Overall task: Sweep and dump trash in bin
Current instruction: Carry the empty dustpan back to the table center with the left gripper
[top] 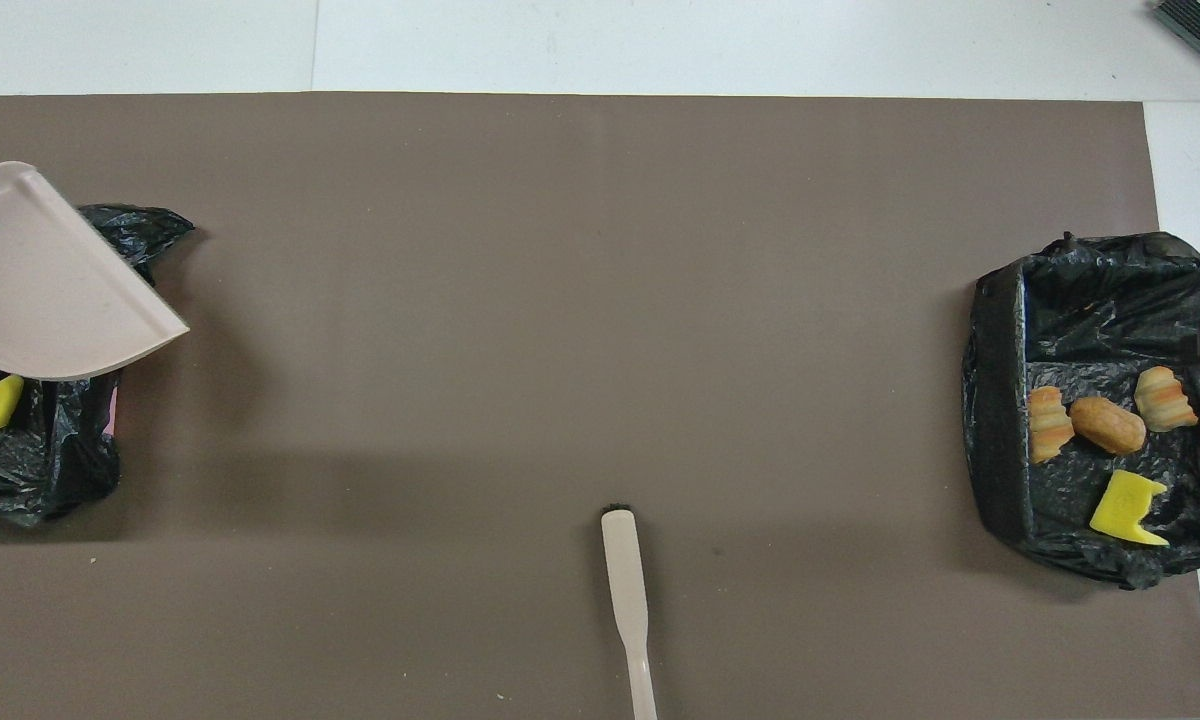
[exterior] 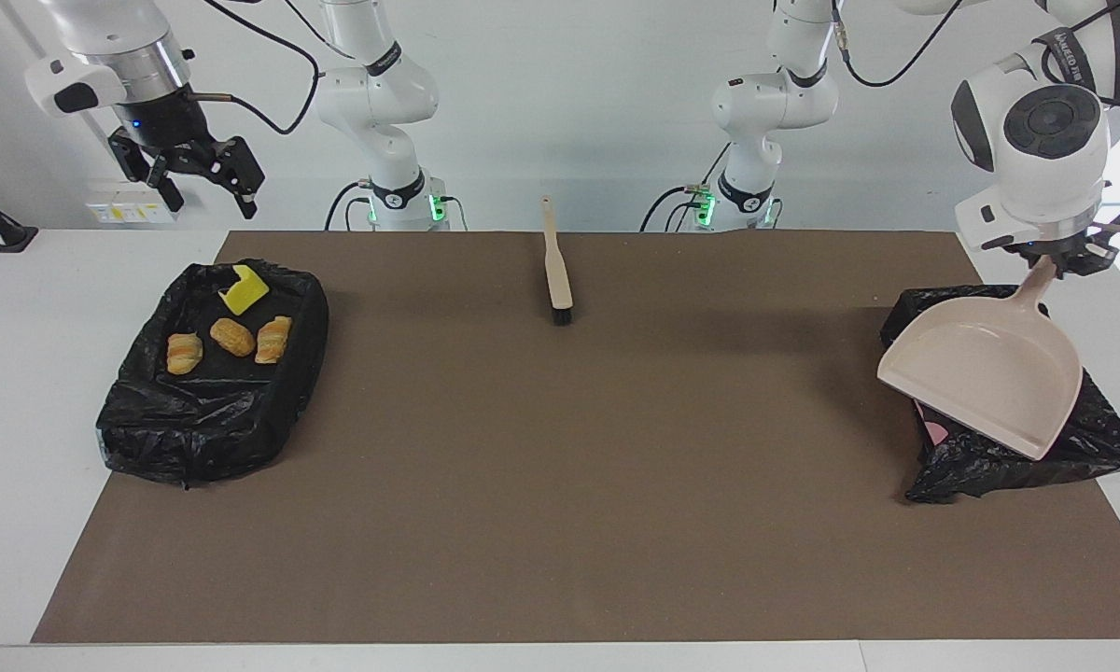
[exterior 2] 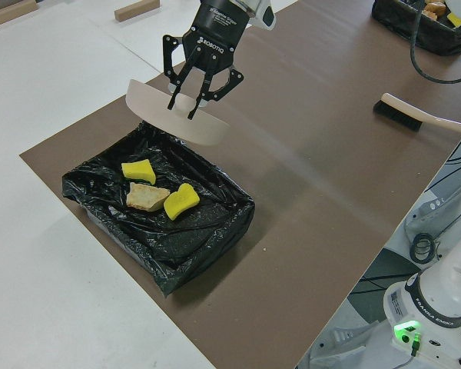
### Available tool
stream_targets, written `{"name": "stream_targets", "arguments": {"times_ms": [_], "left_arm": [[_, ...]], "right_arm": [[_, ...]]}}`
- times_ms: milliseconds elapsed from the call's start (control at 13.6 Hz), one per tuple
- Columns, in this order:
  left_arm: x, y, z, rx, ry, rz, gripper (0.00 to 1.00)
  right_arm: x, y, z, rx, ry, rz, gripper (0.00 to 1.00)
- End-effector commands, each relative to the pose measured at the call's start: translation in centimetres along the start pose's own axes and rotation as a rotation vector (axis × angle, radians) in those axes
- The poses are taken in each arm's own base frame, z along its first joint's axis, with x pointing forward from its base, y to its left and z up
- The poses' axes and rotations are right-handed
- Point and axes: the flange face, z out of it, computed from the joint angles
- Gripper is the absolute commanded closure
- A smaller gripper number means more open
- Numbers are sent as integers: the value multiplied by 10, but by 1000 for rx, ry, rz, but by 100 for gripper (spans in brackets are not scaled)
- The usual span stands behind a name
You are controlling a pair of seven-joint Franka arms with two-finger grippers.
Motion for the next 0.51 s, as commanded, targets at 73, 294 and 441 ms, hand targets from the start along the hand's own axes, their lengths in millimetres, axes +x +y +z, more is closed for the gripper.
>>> {"name": "stream_targets", "arguments": {"times_ms": [73, 294, 441], "left_arm": [[23, 57, -28, -134, 86, -185, 100], [59, 110, -60, -222, 152, -346, 100], [81, 145, -84, -274, 188, -436, 100]], "right_arm": [[-5, -14, -10, 4, 5, -99, 0], [-16, -17, -7, 10, -20, -114, 0], [-20, -14, -6, 12, -23, -103, 0]]}}
